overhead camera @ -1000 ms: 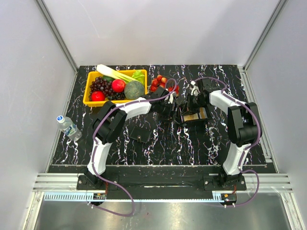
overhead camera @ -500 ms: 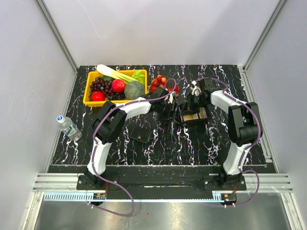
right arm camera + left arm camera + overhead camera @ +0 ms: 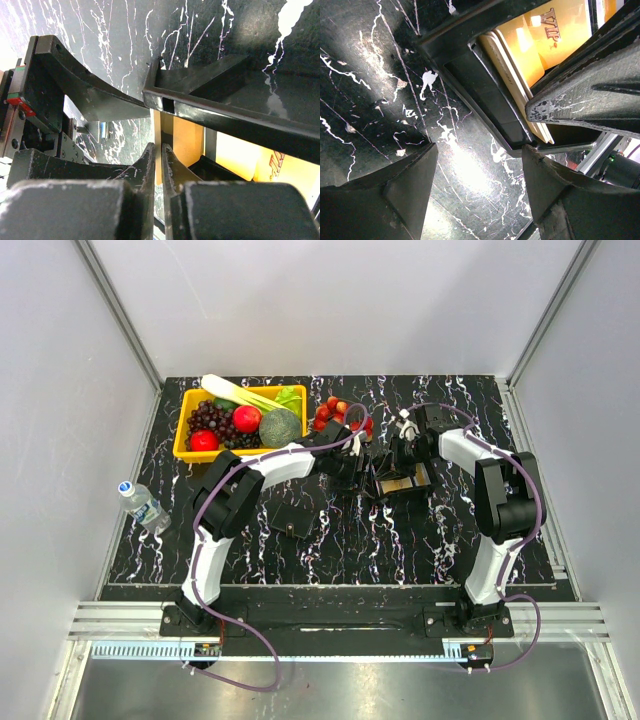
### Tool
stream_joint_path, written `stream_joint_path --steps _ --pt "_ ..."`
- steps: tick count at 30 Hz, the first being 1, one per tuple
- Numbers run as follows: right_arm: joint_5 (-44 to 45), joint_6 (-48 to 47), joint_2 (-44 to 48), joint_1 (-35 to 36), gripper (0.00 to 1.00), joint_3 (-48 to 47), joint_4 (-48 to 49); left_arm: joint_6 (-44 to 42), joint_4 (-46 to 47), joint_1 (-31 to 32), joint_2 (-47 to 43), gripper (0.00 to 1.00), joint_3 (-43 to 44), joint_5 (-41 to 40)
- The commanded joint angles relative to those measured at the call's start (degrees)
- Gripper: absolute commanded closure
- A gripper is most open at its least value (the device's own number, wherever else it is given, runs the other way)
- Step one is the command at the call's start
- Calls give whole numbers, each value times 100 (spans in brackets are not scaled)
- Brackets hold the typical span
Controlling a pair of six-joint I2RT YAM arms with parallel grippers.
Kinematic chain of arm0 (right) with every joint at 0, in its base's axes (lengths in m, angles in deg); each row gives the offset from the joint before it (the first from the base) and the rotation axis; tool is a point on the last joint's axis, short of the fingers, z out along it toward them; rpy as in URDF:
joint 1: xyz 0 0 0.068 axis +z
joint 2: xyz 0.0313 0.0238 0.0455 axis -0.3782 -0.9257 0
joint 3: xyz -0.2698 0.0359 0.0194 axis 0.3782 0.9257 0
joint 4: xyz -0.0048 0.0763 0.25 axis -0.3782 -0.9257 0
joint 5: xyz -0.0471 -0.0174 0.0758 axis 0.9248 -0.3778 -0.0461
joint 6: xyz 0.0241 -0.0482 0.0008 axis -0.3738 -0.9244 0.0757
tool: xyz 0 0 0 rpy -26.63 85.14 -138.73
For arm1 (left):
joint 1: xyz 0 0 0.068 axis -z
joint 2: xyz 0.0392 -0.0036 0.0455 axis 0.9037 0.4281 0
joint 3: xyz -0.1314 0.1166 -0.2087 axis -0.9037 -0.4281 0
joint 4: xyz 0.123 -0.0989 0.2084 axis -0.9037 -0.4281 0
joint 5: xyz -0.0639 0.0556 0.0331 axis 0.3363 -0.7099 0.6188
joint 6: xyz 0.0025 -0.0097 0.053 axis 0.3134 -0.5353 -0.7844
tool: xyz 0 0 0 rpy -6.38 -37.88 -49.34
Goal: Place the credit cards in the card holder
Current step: Pick up the credit card from the storage box.
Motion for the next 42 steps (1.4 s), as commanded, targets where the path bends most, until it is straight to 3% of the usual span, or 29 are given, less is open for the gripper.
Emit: stream_joint_path --steps 1,9,28,42 --pt "-254 85 90 -21 91 33 131 27 246 -15 -226 29 -19 81" --pt "687 -20 556 -56 96 103 52 45 404 -50 -437 29 -230 -33" --pt "-297 33 319 -74 92 24 87 98 457 -59 -411 28 -221 19" --pt "-473 121 161 -74 90 42 175 98 457 -59 -402 29 -203 55"
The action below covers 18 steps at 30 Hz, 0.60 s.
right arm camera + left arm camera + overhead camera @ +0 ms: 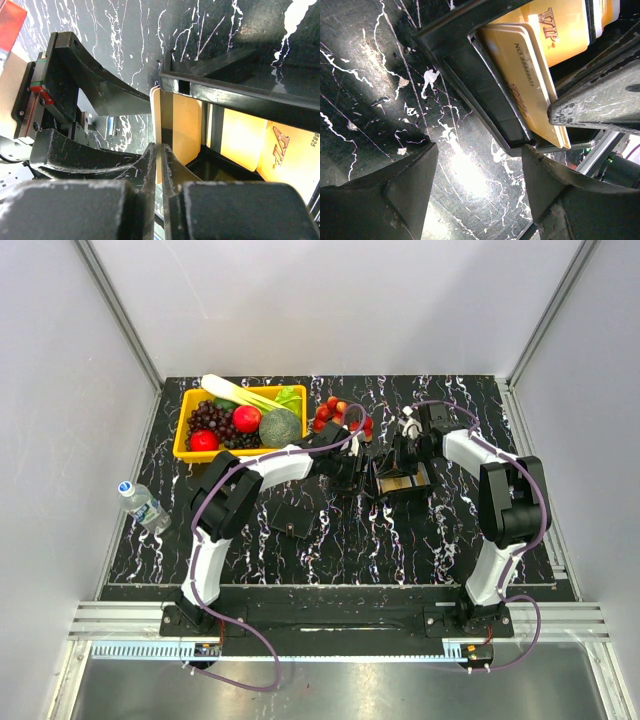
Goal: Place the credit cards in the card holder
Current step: Pick up the credit card from the storage box.
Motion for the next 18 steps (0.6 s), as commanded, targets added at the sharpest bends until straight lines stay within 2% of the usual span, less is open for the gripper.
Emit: stream_joint_path --steps 1,3,5,18 --pt "-386 110 -114 -4 90 -55 142 39 216 -37 -291 29 11 70" --pt "-377 136 -114 -4 92 -55 142 30 216 -29 -300 29 11 61" --pt "-167 206 -45 -22 100 -28 177 30 216 -37 -308 29 2 61" --pt "53 233 333 -127 100 -2 283 -23 234 -64 -484 29 -95 -27"
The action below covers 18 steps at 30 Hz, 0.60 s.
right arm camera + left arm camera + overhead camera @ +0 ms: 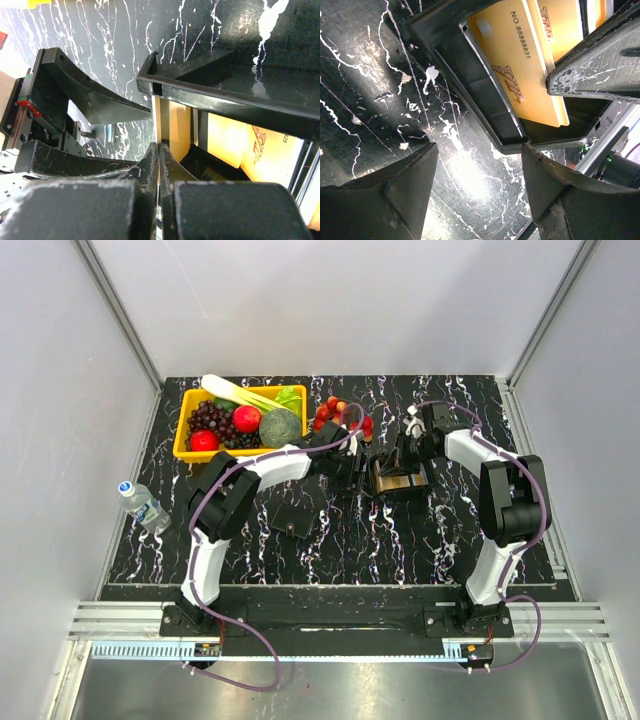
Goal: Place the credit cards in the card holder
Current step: Pick up the credit card from the storage box.
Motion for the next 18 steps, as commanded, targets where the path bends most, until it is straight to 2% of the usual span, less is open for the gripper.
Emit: stream_joint_path --steps 1,7,12,18 --pt "1 34 465 -16 100 -19 160 -21 212 -46 -436 29 -33 -14" --pt "-210 -71 474 -25 100 -212 -24 -20 273 -64 -498 29 -95 -40" --pt "-324 -116 307 -25 95 -195 -112 15 326 -82 -489 29 -95 -22" --pt "-640 95 193 -25 93 -55 204 50 335 -82 -436 29 -95 -14"
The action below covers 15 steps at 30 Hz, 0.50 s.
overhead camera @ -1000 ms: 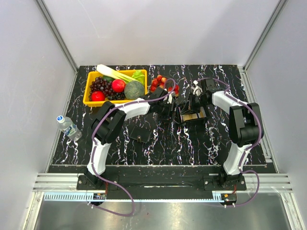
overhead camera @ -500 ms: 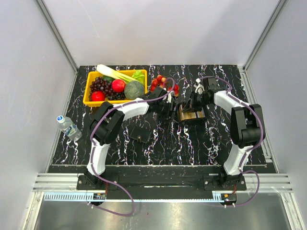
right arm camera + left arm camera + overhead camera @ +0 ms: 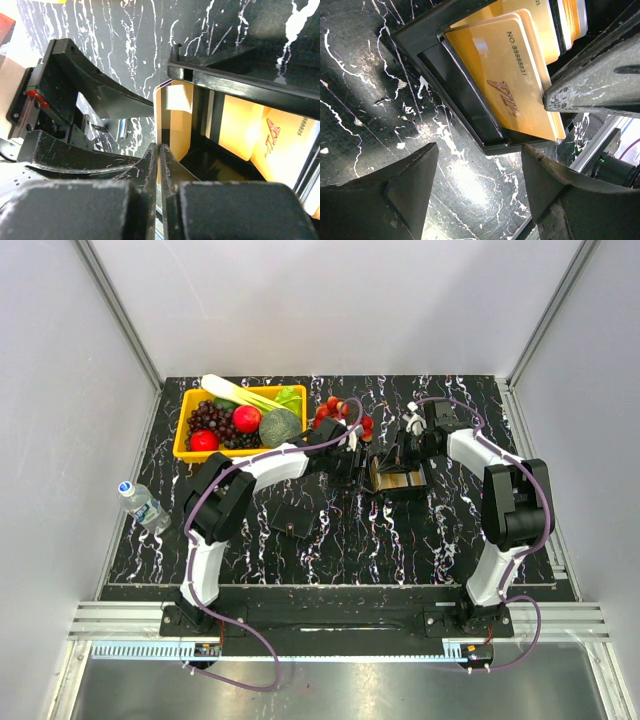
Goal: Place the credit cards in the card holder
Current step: Pick up the credit card from the storage box.
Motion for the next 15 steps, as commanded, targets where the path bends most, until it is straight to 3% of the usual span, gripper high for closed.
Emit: stream_joint_path --steps 1,15 --pt "-448 139 -52 -18 92 -55 233 45 245 -36 -224 29 -69 -18" --pt "-624 209 -202 -18 93 16 400 116 140 -53 -215 32 -78 -185"
